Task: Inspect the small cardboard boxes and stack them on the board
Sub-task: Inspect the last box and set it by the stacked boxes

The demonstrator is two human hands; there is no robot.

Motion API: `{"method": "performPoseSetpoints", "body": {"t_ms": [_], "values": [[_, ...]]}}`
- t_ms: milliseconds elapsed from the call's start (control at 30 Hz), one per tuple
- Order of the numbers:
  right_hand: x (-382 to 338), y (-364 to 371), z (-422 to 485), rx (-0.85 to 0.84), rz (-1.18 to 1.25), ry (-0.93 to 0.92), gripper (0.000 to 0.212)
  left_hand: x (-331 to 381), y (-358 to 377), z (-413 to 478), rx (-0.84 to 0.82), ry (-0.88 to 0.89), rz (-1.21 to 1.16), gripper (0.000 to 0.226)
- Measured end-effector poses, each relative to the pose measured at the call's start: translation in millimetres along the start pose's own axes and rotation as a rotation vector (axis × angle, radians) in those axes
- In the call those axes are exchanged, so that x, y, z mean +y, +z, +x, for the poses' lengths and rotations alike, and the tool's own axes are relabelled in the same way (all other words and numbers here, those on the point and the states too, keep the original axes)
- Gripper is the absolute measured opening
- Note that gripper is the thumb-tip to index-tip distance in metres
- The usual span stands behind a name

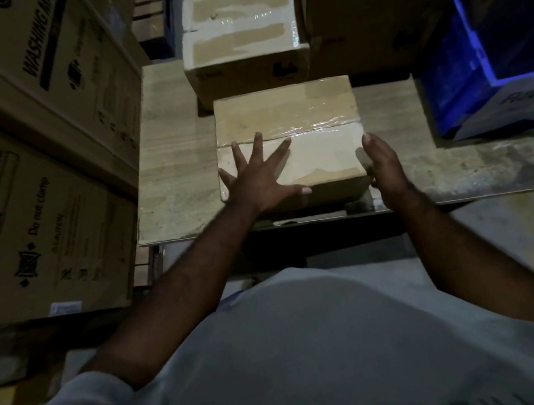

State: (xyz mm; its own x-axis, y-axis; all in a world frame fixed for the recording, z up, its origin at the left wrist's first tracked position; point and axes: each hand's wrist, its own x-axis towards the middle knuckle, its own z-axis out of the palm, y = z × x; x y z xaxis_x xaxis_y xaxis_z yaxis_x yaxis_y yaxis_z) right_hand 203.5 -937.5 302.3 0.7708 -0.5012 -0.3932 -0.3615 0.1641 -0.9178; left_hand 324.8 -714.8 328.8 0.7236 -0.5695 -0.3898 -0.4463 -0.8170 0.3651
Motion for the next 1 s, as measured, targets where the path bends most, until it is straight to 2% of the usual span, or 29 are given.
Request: {"method": "performPoseSetpoints", "body": {"t_ms": [133, 267, 400, 600, 733, 867, 933, 1000], "values": [[7, -2, -6, -0.025, 0.121, 0.181, 0.054, -8, 15, 6, -0.058, -0.032, 0.085, 0.118], [20, -4, -11, 0.023, 0.216, 0.244, 0.066, -19, 24, 7, 0.038, -0.030, 0.119, 0.109], [23, -2, -14, 0.002, 0.191, 0.290, 0.045, -23, 26, 0, 0.105, -0.023, 0.118, 0.103], [12, 6, -8, -0.067, 0.192, 0.299, 0.035, -45, 17, -10, 0.167, -0.060, 0.021, 0.094], [-1, 19, -6, -0.050, 0.278, 0.261, 0.045, -56, 5, -14, 0.131, -0.077, -0.074, 0.097], [-18, 31, -2, -0.052, 0.242, 0.157, 0.061, -34, -19, -15, 0.032, -0.087, -0.211, 0.120], [-33, 39, -1, -0.019, 0.217, 0.092, 0.064, -15, -36, -10, 0.050, -0.066, -0.344, 0.128], [-51, 46, 1, 0.030, 0.213, 0.004, 0.064, -1, -53, -7, 0.135, -0.005, -0.536, 0.136]]}}
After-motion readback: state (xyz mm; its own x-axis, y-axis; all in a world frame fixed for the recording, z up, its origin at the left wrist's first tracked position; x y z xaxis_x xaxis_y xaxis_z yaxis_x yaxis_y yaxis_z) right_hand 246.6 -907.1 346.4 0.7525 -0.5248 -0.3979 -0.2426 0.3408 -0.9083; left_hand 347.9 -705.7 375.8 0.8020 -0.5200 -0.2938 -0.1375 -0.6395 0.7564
